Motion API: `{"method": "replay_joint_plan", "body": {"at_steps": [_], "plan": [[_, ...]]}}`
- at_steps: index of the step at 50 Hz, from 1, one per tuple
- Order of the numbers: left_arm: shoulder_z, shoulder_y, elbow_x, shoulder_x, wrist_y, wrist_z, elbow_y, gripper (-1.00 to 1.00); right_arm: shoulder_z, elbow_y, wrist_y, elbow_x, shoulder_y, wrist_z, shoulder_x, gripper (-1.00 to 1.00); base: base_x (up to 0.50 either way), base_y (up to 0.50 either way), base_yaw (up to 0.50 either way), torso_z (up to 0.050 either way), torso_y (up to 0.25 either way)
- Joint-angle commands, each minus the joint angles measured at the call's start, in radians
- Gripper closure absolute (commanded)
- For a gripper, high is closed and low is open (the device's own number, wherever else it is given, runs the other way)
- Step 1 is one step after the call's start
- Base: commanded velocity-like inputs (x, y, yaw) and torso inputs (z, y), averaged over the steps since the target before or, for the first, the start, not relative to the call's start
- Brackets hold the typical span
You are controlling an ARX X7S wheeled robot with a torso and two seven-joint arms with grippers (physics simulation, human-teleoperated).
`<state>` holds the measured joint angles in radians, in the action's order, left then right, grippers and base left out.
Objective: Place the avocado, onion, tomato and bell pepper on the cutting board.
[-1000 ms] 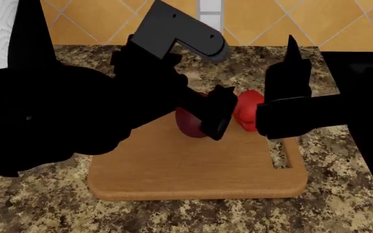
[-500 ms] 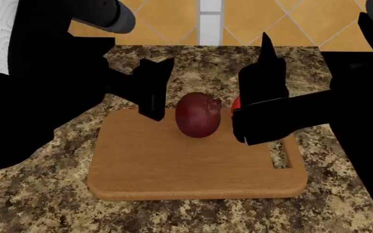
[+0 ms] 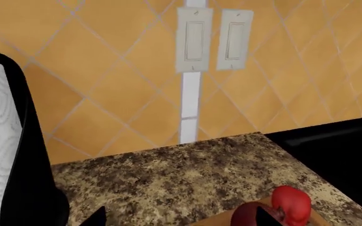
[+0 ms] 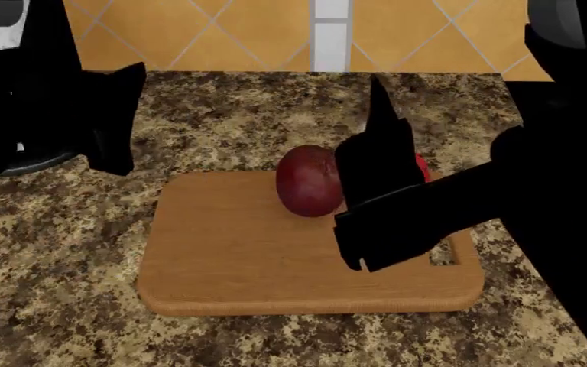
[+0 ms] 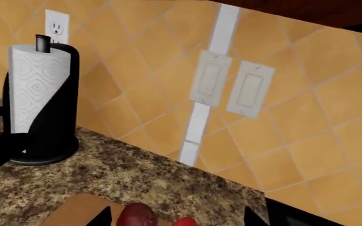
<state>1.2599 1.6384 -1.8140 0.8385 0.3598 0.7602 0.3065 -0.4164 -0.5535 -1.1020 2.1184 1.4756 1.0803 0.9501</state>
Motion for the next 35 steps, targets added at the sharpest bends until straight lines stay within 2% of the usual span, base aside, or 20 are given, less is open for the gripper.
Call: {"method": "replay_joint_plan", "body": {"at_steps": [1, 14, 35], "plan": [[-0.059, 0.001, -0.031, 0.08, -0.009, 0.025, 0.098, -1.0, -0.047, 0.023, -0.034, 0.14, 0.113, 0.01, -0.003, -1.0, 0.0, 0.0, 0.0, 0.0, 0.0], [-0.066, 0.002, -0.028, 0.093, -0.009, 0.028, 0.1, -1.0, -0.13, -0.01, 0.012, 0.341, 0.213, 0.097, 0.019, -1.0, 0.0, 0.0, 0.0, 0.0, 0.0], [-0.074, 0.012, -0.006, 0.064, -0.009, 0.002, 0.063, -1.0, -0.222, -0.126, 0.107, 0.554, 0.237, 0.198, 0.087, -1.0, 0.0, 0.0, 0.0, 0.0, 0.0]]}}
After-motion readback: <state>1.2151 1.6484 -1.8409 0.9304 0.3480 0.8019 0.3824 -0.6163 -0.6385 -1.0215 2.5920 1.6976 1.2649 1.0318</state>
